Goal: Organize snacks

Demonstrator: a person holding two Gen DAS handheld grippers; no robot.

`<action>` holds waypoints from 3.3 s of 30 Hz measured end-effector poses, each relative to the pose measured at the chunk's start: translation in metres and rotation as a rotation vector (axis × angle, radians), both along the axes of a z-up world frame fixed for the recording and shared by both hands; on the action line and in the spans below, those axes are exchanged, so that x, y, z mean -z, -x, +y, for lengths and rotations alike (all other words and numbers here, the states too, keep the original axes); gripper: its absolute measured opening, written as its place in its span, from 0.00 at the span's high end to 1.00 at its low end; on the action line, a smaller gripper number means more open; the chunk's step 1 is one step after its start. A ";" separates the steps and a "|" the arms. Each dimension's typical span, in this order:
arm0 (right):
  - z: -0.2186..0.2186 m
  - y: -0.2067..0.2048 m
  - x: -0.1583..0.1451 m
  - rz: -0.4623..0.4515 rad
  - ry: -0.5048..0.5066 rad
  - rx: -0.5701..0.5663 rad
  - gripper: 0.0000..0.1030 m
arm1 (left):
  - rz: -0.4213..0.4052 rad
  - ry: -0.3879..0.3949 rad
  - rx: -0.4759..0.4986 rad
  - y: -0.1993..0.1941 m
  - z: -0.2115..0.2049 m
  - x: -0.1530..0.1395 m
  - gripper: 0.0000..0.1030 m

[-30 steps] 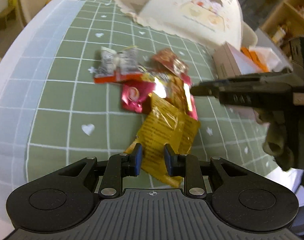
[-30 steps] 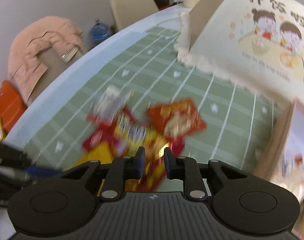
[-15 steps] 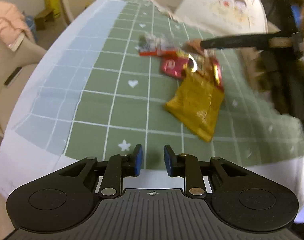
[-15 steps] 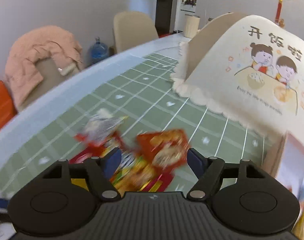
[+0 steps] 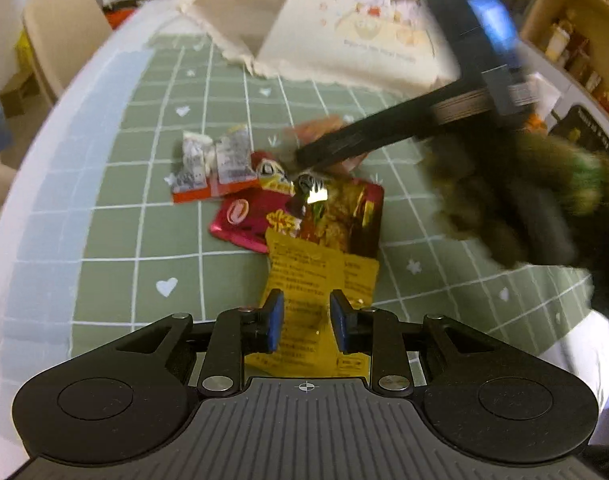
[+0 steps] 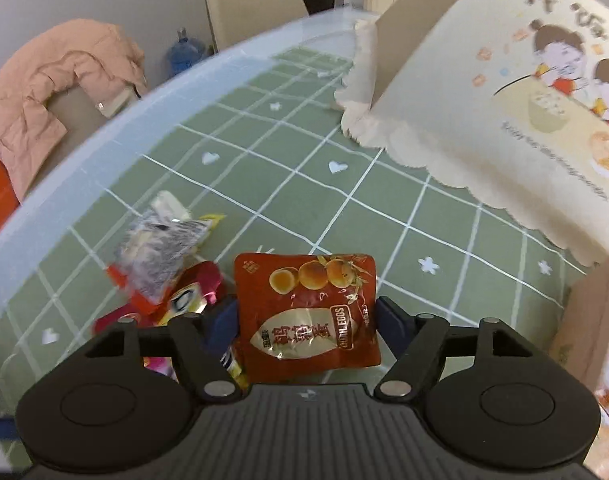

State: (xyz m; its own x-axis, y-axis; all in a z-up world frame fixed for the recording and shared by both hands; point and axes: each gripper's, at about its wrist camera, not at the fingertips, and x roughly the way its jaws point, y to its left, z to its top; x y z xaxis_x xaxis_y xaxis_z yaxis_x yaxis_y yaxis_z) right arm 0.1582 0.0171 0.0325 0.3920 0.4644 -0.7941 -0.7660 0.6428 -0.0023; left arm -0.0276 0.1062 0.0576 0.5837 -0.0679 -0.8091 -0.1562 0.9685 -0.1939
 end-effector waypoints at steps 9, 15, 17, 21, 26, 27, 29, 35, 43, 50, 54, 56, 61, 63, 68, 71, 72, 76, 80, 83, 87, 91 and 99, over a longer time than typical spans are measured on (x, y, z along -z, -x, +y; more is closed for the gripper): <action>-0.091 0.085 -0.026 -0.046 -0.013 -0.040 0.28 | 0.028 -0.015 0.118 -0.026 -0.004 0.013 0.55; -0.135 0.097 0.017 -0.030 0.112 0.130 0.27 | 0.049 -0.100 0.212 -0.036 -0.028 0.017 0.35; -0.151 0.099 0.021 -0.012 0.046 0.180 0.25 | 0.062 -0.163 0.199 -0.034 -0.035 0.019 0.31; -0.167 0.104 0.028 -0.014 -0.021 0.229 0.19 | 0.105 -0.153 0.079 -0.039 -0.031 0.026 0.20; -0.175 0.114 0.036 -0.024 -0.023 0.248 0.02 | 0.125 -0.148 0.033 -0.045 -0.035 0.029 0.15; -0.176 0.115 0.036 -0.020 -0.020 0.237 0.00 | 0.127 -0.156 0.036 -0.046 -0.037 0.030 0.15; -0.178 0.117 0.035 -0.004 -0.003 0.202 0.00 | 0.131 -0.170 0.036 -0.044 -0.041 0.030 0.15; -0.202 0.107 0.031 0.019 0.055 0.175 0.01 | 0.148 -0.161 -0.018 -0.043 -0.050 0.029 0.18; -0.220 0.103 0.012 0.087 -0.047 0.366 0.11 | 0.152 -0.085 -0.046 -0.043 -0.039 0.026 0.22; -0.170 0.088 0.020 0.141 -0.051 0.424 0.10 | 0.148 -0.056 -0.037 -0.041 -0.034 0.025 0.21; -0.142 0.082 0.024 0.080 0.004 0.433 0.10 | 0.146 -0.044 -0.028 -0.040 -0.031 0.025 0.21; -0.134 0.084 0.023 0.055 0.026 0.399 0.17 | 0.145 -0.040 -0.025 -0.040 -0.031 0.024 0.21; -0.141 0.094 0.014 0.075 0.016 0.324 0.31 | 0.105 0.026 -0.049 -0.036 -0.021 0.023 0.23; -0.151 0.103 0.010 0.048 0.026 0.331 0.31 | 0.093 0.046 -0.044 -0.030 -0.020 0.021 0.26; -0.198 0.115 0.000 0.015 0.024 0.394 0.31 | 0.080 0.071 0.070 -0.011 -0.049 0.006 0.29; -0.226 0.121 -0.006 -0.002 0.024 0.446 0.31 | 0.054 0.113 0.169 -0.007 -0.074 -0.016 0.29; -0.236 0.124 -0.010 -0.012 0.022 0.462 0.31 | 0.029 0.132 0.199 -0.008 -0.083 -0.028 0.29; -0.268 0.134 -0.029 -0.068 -0.032 0.512 0.30 | -0.150 0.142 0.301 -0.037 -0.113 -0.097 0.29; -0.288 0.137 -0.042 -0.109 -0.092 0.569 0.30 | -0.330 0.109 0.338 -0.095 -0.134 -0.159 0.28; -0.295 0.140 -0.050 -0.130 -0.120 0.601 0.30 | -0.370 0.174 0.337 -0.151 -0.142 -0.178 0.24; -0.296 0.143 -0.056 -0.167 -0.120 0.603 0.30 | -0.188 0.144 0.297 -0.218 -0.150 -0.158 0.30; -0.299 0.137 -0.059 -0.178 -0.097 0.603 0.30 | -0.216 0.325 0.300 -0.221 -0.132 -0.152 0.30; -0.307 0.058 -0.166 -0.184 -0.265 0.565 0.29 | -0.386 0.338 0.303 -0.196 -0.089 -0.204 0.30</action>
State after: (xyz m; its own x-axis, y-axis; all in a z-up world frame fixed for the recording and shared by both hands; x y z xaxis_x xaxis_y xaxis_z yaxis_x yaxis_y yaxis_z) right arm 0.0997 -0.2898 0.1982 0.7521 0.3178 -0.5774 -0.3118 0.9434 0.1131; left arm 0.1682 0.0175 0.2616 0.7459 -0.4940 -0.4469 0.2602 0.8336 -0.4872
